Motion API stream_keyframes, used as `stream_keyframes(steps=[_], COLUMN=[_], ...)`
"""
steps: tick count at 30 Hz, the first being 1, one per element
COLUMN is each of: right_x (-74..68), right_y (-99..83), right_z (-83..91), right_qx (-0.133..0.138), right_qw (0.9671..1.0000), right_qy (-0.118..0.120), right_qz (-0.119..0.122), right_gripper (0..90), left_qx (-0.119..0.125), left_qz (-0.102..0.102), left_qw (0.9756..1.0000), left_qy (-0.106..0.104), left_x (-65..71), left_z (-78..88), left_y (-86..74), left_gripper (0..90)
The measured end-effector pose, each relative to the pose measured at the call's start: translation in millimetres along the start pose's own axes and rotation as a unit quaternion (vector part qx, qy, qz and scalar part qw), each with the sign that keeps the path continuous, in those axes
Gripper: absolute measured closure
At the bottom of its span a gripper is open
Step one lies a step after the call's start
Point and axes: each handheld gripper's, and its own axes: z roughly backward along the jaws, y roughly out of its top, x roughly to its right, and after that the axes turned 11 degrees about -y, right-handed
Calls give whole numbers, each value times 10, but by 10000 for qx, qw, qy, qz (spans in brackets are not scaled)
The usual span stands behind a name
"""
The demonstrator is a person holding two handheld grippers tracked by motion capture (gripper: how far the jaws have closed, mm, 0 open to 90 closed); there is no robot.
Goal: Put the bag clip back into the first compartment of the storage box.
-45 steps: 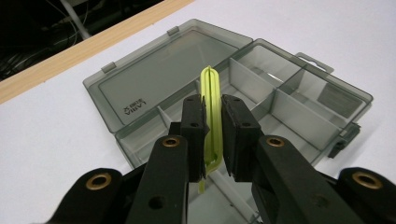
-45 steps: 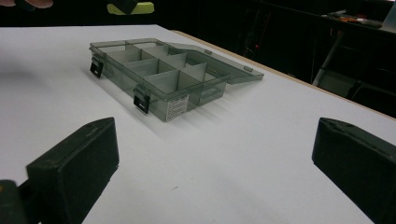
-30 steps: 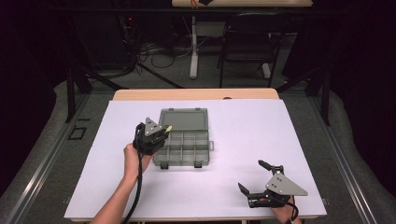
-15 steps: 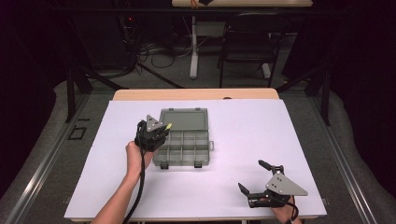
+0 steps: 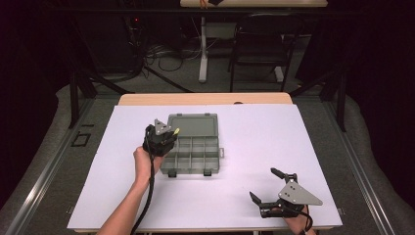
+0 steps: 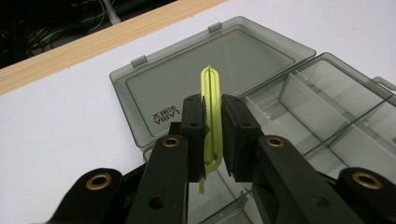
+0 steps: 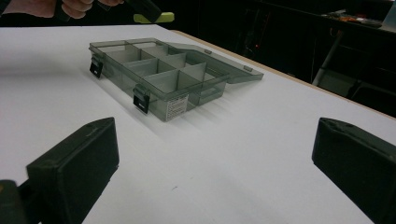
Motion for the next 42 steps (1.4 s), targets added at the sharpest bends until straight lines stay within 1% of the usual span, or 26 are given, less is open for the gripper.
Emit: stream_keyframes(steps=[3,8,11,18,29,38,42], right_x=[-1,4,4,2,5,4,3], right_y=[-2,-1,-1,0,0,1,1], right_z=[-4,2,2,4,5,7,7], right_qx=[-8,-5,1,11,9,10,6], right_qw=[10000,10000,10000,10000,10000,10000,10000], right_qy=[-1,-9,-23,-9,-1,16,15], right_qz=[-11,7,0,5,2,21,12], right_gripper=[4,5,5,5,5,5,5], left_qx=[-9,-85,-81,-144,-313,-400,-428], left_qz=[37,168,283,411,476,553,541], left_qw=[10000,9998,9995,9989,9982,9974,9974], left_qy=[16,116,128,159,186,214,208], left_x=[-14,-58,-64,-71,-59,-69,-68], left_z=[-19,-63,-71,-80,-124,-145,-149], left_y=[-6,-28,-47,-105,-166,-225,-231], left_gripper=[797,797,797,797,797,796,797])
